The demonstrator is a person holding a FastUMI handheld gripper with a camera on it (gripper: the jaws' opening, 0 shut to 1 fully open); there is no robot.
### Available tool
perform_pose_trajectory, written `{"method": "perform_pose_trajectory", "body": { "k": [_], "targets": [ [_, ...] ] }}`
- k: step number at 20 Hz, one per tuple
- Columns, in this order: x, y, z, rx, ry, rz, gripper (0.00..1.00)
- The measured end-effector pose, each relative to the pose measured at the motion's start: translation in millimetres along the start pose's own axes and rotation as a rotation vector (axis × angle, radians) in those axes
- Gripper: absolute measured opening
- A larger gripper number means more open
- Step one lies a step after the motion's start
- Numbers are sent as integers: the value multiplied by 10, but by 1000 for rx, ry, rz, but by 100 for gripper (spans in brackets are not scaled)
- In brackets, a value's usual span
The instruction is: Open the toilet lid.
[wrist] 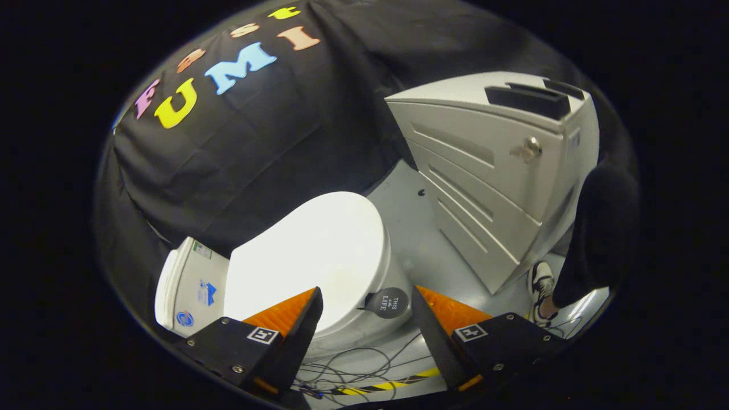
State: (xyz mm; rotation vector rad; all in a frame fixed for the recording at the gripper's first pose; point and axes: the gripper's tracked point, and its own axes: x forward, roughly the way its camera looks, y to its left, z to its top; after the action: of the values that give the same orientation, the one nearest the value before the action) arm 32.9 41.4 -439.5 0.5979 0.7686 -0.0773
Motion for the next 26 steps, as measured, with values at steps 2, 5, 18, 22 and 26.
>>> {"method": "perform_pose_trajectory", "body": {
  "k": [2,5,18,22,26],
  "targets": [
    [43,-94,-94,29,20,-24,95],
    [106,-161,-144,86,24,-15,94],
    [573,-395,-336,443,24,112,77],
    [639,-297,-311,491,9,168,55],
    [683,-300,-364,551,-8,143,34]
  ]
}}
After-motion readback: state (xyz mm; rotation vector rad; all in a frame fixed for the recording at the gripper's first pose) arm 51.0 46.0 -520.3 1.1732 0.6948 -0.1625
